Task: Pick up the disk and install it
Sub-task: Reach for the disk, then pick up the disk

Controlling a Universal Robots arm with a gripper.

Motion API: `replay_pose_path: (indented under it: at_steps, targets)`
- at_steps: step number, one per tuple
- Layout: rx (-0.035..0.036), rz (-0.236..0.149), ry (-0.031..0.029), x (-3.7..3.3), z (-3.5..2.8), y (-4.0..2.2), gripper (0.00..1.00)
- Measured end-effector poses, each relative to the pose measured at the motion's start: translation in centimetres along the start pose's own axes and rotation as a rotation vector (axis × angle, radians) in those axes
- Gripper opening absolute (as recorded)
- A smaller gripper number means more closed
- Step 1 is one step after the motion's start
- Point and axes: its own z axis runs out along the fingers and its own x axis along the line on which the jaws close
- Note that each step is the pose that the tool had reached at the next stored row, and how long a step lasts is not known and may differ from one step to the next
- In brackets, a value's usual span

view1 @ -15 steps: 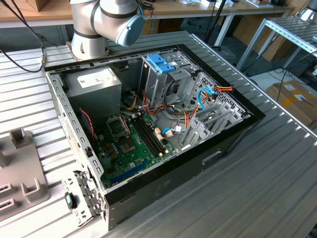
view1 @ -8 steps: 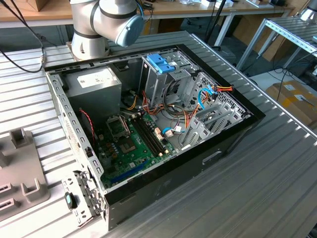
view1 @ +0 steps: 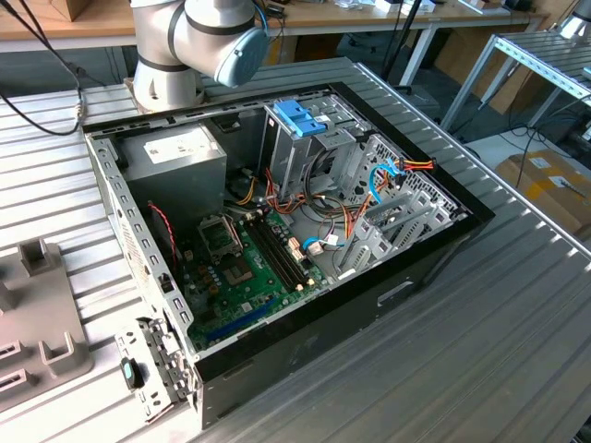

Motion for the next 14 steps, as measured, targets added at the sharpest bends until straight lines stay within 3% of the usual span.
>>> replay_pose_path:
  at_steps: [14]
  targets:
    - [0.0001, 0.000, 0.0002, 0.21, -0.01, 0.01, 0.11]
